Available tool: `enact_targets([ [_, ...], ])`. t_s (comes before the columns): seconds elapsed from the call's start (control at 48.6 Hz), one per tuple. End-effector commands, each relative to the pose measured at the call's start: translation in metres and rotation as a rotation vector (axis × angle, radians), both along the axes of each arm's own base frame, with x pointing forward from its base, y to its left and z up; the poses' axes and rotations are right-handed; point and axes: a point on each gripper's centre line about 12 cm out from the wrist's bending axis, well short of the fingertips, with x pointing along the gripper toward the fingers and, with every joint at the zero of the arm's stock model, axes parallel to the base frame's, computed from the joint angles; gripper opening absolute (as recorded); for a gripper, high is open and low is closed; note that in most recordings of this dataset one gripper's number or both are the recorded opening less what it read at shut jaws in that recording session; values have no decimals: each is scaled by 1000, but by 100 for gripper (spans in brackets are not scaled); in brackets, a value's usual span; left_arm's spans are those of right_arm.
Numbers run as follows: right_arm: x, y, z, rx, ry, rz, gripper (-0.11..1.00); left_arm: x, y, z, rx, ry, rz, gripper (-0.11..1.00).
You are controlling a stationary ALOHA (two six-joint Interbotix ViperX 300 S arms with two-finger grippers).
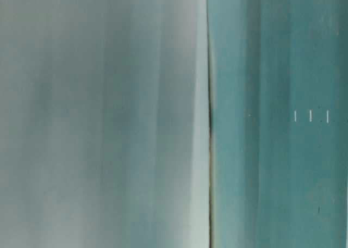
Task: Lift the metal rail with both hands and move it towards you.
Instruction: 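Lift the rail off the table with both grippers together, then lower the held rail back down onto the table with both grippers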
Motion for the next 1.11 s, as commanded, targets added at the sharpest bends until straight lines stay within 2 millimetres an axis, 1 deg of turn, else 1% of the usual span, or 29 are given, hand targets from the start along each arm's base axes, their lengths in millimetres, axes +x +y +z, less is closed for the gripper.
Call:
enact_targets([
  [0.0,0,-3,13,21,-30,-88,37,-3,3,26,-4,-82,20,28],
  [0.144,-1,-3,16,20,-33,-87,37,-3,3,34,-5,-97,23,28],
  [0.432,0,-3,13,20,-27,-86,37,-4,3,31,-5,-91,23,28],
  [0.534,0,-4,13,18,-27,-84,37,-4,5,30,-1,-86,23,28],
  [0.596,0,-4,9,12,-17,-80,37,-4,9,26,5,-75,27,28],
  [0.678,0,-6,2,5,0,-75,37,-5,15,16,11,-43,38,28],
  [0.802,1,-9,-19,-2,36,-69,37,-5,18,-9,14,23,47,28],
  [0.946,0,-20,-58,-26,52,-59,37,-1,27,-42,17,34,70,28],
  [1.089,-2,-31,-92,-71,34,-52,37,3,32,-88,21,32,78,28],
])
